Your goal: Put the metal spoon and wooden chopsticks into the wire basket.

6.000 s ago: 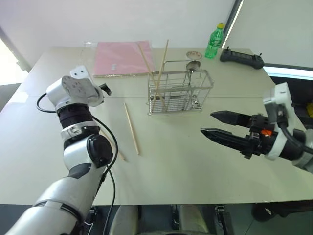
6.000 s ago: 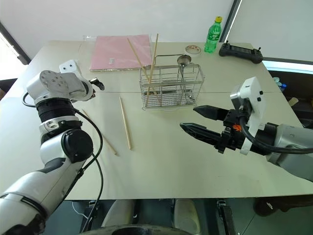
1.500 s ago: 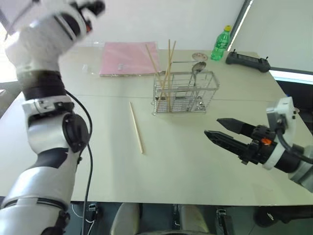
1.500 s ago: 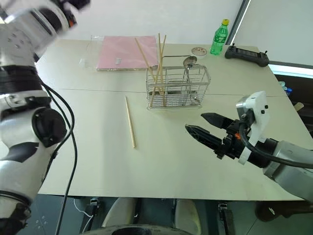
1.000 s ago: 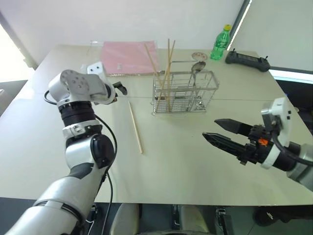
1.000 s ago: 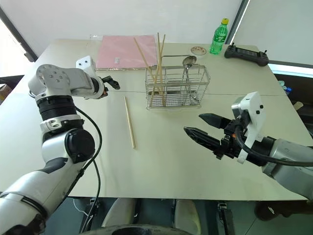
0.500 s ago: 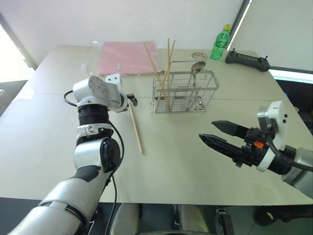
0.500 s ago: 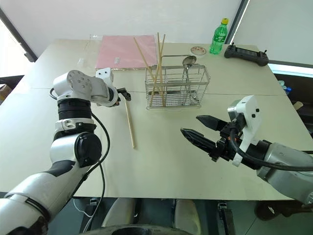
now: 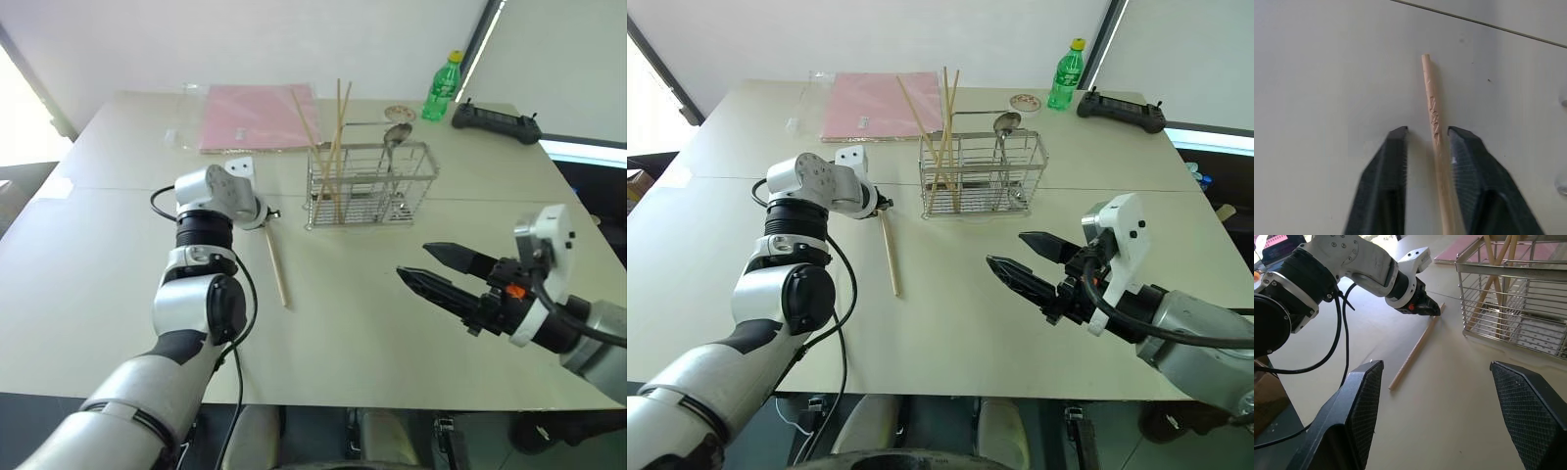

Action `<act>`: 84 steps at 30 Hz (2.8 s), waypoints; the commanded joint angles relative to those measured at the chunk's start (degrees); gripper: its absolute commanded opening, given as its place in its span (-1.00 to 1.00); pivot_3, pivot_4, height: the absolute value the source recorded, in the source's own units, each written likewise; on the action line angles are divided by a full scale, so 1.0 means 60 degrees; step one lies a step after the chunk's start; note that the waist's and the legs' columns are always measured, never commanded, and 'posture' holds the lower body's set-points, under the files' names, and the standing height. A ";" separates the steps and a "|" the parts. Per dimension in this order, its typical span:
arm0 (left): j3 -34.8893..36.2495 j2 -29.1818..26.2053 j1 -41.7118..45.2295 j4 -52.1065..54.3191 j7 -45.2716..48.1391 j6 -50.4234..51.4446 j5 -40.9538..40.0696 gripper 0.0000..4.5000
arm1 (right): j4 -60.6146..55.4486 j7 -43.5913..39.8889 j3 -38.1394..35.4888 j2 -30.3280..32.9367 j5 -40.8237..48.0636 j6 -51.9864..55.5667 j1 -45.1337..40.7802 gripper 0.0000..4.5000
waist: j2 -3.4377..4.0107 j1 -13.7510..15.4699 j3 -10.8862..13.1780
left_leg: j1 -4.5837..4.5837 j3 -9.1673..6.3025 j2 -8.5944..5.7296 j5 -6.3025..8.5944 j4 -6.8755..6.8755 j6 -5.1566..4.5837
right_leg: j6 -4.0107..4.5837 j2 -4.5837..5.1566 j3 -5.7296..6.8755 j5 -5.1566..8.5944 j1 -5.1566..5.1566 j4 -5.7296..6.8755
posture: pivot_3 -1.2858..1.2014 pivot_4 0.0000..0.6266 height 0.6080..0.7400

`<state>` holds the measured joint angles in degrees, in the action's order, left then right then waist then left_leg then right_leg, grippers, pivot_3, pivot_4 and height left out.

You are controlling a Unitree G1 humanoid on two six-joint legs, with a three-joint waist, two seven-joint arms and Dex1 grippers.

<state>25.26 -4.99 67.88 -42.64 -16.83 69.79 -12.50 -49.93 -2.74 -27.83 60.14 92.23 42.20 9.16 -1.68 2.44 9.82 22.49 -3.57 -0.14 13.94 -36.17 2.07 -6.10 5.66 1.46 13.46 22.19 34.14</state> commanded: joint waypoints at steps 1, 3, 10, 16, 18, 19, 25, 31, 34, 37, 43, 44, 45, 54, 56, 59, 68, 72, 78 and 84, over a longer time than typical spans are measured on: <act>0.0073 0.0070 0.0274 -0.0271 0.0010 -0.0074 -0.0141 -0.97 | -0.0188 0.0051 -0.0130 0.0017 0.0230 -0.0258 -0.0070 0.59 | 0.0000 0.0001 0.0000 | 0.0001 0.0000 0.0000 0.0000 0.0001 0.0000 | -0.0003 0.0000 0.0001 -0.0001 0.0001 -0.0001 | 0.03 -0.52 0.71; 0.0119 0.0039 0.0334 -0.0330 -0.0029 -0.0115 -0.0147 -0.97 | -0.0161 0.0054 -0.0127 0.0030 0.0244 -0.0269 -0.0094 0.59 | 0.0000 -0.0003 0.0000 | 0.0002 0.0000 -0.0002 0.0000 0.0002 0.0000 | -0.0023 0.0000 0.0001 -0.0012 0.0002 -0.0001 | 0.03 -0.52 0.71; 0.0859 -0.0392 0.0588 -0.0316 -0.0514 -0.0414 -0.0353 -0.97 | -0.0017 -0.0012 -0.0111 0.0041 0.0243 -0.0236 -0.0132 0.59 | -0.0002 -0.0038 0.0002 | 0.0002 0.0001 -0.0001 0.0000 0.0004 0.0000 | -0.0025 0.0000 0.0001 -0.0013 0.0008 0.0000 | 0.03 -0.52 0.71; 0.0376 -0.1928 0.1102 -0.0953 0.2361 -0.5478 -0.0358 -0.97 | 0.0063 -0.0116 -0.0287 0.0306 0.0491 -0.0082 -0.0067 0.59 | -0.0005 -0.0045 0.0004 | 0.0003 0.0010 0.0006 0.0000 0.0025 0.0000 | -0.0024 -0.0004 0.0000 -0.0014 0.0033 0.0005 | 0.03 -0.52 0.71; -0.0052 -0.2378 0.1248 -0.0780 0.3510 -0.7145 -0.0166 -0.97 | 0.0089 -0.0130 -0.0357 0.0371 0.0515 -0.0036 0.0019 0.59 | -0.0006 -0.0019 0.0004 | 0.0007 0.0012 0.0008 0.0000 0.0028 0.0000 | 0.0006 -0.0003 0.0001 0.0002 0.0034 0.0000 | 0.03 -0.52 0.71; -0.0190 -0.2579 0.1310 -0.0764 0.3869 -0.7653 -0.0130 -0.97 | 0.0092 -0.0136 -0.0390 0.0386 0.0528 -0.0028 0.0058 0.59 | -0.0006 0.0004 0.0004 | 0.0019 0.0012 0.0008 0.0000 0.0027 0.0000 | 0.0008 -0.0003 0.0001 0.0002 0.0036 -0.0010 | 0.03 -0.52 0.71; -0.0319 -0.3249 0.2079 -0.0269 0.6182 -0.9366 -0.0948 -0.97 | 0.0011 -0.0148 -0.0359 0.0403 0.0535 -0.0042 0.0167 0.59 | -0.0007 0.0008 0.0004 | 0.0031 0.0030 -0.0019 0.0002 0.0015 -0.0003 | 0.0008 0.0043 0.0001 0.0001 0.0022 -0.0030 | 0.03 -0.52 0.71; -0.0794 -0.2163 0.2785 0.1425 0.6878 -0.8916 -0.1858 -0.97 | -0.0002 -0.0020 -0.0071 0.0363 0.0542 -0.0139 0.0004 0.59 | -0.0028 -0.0009 0.0014 | 0.0057 0.0024 -0.0015 0.0001 -0.0016 -0.0003 | 0.0007 0.0044 0.0013 0.0000 0.0016 -0.0032 | 0.03 -0.52 0.71; -0.1015 -0.1602 0.2716 0.1947 0.6936 -0.8573 -0.2196 -0.97 | -0.0018 0.0037 -0.0006 0.0320 0.0512 -0.0163 -0.0025 0.59 | -0.0010 -0.0028 0.0005 | 0.0034 0.0031 -0.0016 0.0002 -0.0006 -0.0004 | 0.0000 0.0044 0.0010 -0.0001 0.0008 -0.0028 | 0.03 -0.52 0.71; -0.1305 -0.1224 0.2487 0.2291 0.7152 -0.8425 -0.2348 -0.97 | -0.0069 0.0125 -0.0037 0.0273 0.0495 -0.0185 0.0028 0.59 | -0.0008 -0.0059 0.0006 | 0.0006 0.0030 0.0000 0.0002 0.0008 -0.0008 | -0.0002 0.0023 0.0011 0.0002 0.0008 -0.0006 | 0.03 -0.52 0.71; -0.1988 -0.0708 0.1537 0.3031 0.7396 -0.8318 -0.2274 -0.97 | -0.0367 0.0399 -0.0393 0.0136 0.0537 -0.0315 0.0445 0.59 | 0.0000 -0.0042 0.0003 | 0.0000 0.0024 0.0025 0.0001 0.0005 -0.0009 | 0.0007 -0.0009 0.0008 0.0004 0.0007 0.0003 | 0.03 -0.52 0.71; -0.2130 -0.0571 0.1276 0.3212 0.7408 -0.8440 -0.2219 -0.97 | -0.0407 0.0444 -0.0467 0.0109 0.0550 -0.0349 0.0511 0.59 | 0.0000 -0.0037 0.0003 | 0.0004 0.0025 0.0025 0.0001 0.0004 -0.0009 | 0.0008 -0.0009 0.0007 0.0004 0.0008 -0.0003 | 0.03 -0.52 0.71; -0.2221 -0.0485 0.1102 0.3338 0.7414 -0.8523 -0.2189 -0.97 | -0.0435 0.0490 -0.0502 0.0101 0.0567 -0.0382 0.0544 0.59 | -0.0002 -0.0029 0.0004 | 0.0005 0.0027 0.0024 0.0001 0.0002 -0.0009 | 0.0008 -0.0008 0.0001 0.0004 0.0006 -0.0005 | 0.03 -0.52 0.71; -0.3046 0.0231 -0.0538 0.4514 0.7309 -0.8319 -0.2098 -0.97 | -0.0553 0.0706 -0.0685 0.0102 0.0644 -0.0596 0.0758 0.59 | -0.0001 -0.0024 0.0004 | 0.0015 0.0024 0.0020 0.0001 0.0001 -0.0010 | 0.0011 -0.0007 -0.0001 0.0005 0.0007 -0.0014 | 0.03 -0.52 0.71; -0.3137 0.0270 -0.0731 0.4607 0.7246 -0.8320 -0.2073 -0.84 | -0.0552 0.0753 -0.0657 0.0106 0.0661 -0.0636 0.0739 0.59 | 0.0002 -0.0028 0.0002 | 0.0009 0.0025 0.0020 0.0002 0.0001 -0.0010 | 0.0011 -0.0008 -0.0001 0.0005 0.0006 -0.0011 | 0.03 -0.52 0.71; -0.3094 0.0393 -0.0836 0.5031 0.7131 -0.8141 -0.2331 -0.34 | -0.0554 0.0774 -0.0614 0.0115 0.0675 -0.0700 0.0731 0.59 | 0.0001 -0.0024 0.0002 | 0.0006 0.0024 0.0021 0.0002 -0.0002 -0.0011 | 0.0014 -0.0009 -0.0001 0.0005 0.0003 -0.0008 | 0.03 -0.52 0.71; -0.3114 0.0375 -0.0930 0.5755 0.6915 -0.7705 -0.2534 0.99 | -0.0398 0.0712 -0.0423 0.0188 0.0651 -0.0744 0.0544 0.59 | 0.0001 -0.0017 0.0002 | 0.0010 0.0024 0.0020 0.0002 -0.0002 -0.0011 | 0.0015 -0.0009 -0.0002 0.0005 0.0001 -0.0014 | 0.03 -0.52 0.71; -0.3009 0.0068 -0.0729 0.5876 0.6976 -0.7518 -0.2592 0.99 | -0.0339 0.0639 -0.0373 0.0219 0.0623 -0.0701 0.0448 0.59 | 0.0002 -0.0024 0.0002 | 0.0009 0.0023 0.0020 0.0002 -0.0005 -0.0011 | 0.0015 -0.0009 -0.0002 0.0005 0.0002 -0.0013 | 0.03 -0.52 0.71; -0.2856 -0.2653 0.0568 0.4136 0.9700 -0.5797 -0.3196 0.99 | 0.0313 -0.0122 -0.1630 0.0853 0.0606 -0.0089 0.0479 0.59 | 0.0012 -0.0077 0.0005 | 0.0009 0.0023 0.0021 0.0002 -0.0002 -0.0012 | 0.0018 -0.0014 -0.0001 0.0006 0.0017 0.0001 | 0.03 -0.52 0.71; -0.4657 -0.5845 -0.0477 0.4040 1.4806 -0.6704 -0.2278 0.99 | 0.1476 -0.1438 -0.3094 0.1111 -0.0049 0.0866 0.0688 0.59 | 0.0064 -0.0062 -0.0022 | 0.0000 0.0027 0.0024 0.0021 0.0020 -0.0045 | 0.0053 -0.0014 -0.0001 0.0025 0.0016 -0.0006 | 0.03 -0.52 0.71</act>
<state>-0.13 -38.87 65.77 -19.25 65.78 32.21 -27.88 -41.93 -9.37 -43.59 66.34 92.90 46.52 13.38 -1.30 2.07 9.68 22.50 -3.41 0.01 14.06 -36.06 1.80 -5.76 5.58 1.45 13.62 22.29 34.11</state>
